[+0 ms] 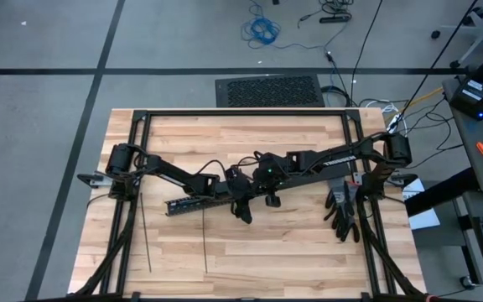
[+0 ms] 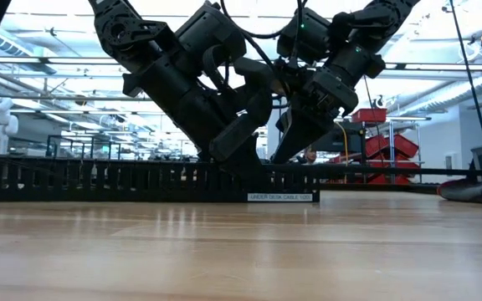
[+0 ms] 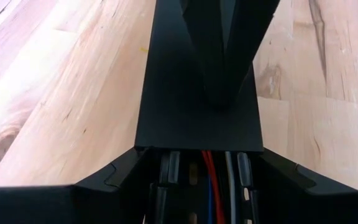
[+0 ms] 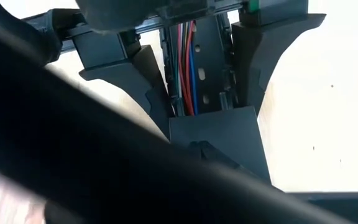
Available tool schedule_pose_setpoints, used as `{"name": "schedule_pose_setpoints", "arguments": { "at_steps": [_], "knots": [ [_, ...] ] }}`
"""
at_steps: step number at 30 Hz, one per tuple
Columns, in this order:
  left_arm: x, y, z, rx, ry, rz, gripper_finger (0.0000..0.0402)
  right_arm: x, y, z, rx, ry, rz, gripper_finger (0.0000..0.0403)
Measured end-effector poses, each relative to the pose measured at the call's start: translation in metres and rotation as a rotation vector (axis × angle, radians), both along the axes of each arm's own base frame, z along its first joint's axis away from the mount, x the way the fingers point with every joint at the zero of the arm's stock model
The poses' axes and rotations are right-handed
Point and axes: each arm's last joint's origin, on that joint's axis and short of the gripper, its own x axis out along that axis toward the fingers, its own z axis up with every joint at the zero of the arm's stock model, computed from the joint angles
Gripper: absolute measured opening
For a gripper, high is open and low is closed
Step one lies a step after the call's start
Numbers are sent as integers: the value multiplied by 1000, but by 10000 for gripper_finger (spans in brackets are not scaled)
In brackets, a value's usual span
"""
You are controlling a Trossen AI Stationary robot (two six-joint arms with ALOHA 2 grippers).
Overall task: Ziptie cables
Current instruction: Close the black cable duct with the cable duct cover
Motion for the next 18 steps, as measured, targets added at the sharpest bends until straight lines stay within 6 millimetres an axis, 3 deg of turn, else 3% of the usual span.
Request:
{"name": "schedule_pose_setpoints", "arguments": {
  "at_steps": [18],
  "knots": [
    [1, -1, 1, -17, 6, -18, 224, 6, -2, -11, 21, -6, 8, 0]
  ]
}}
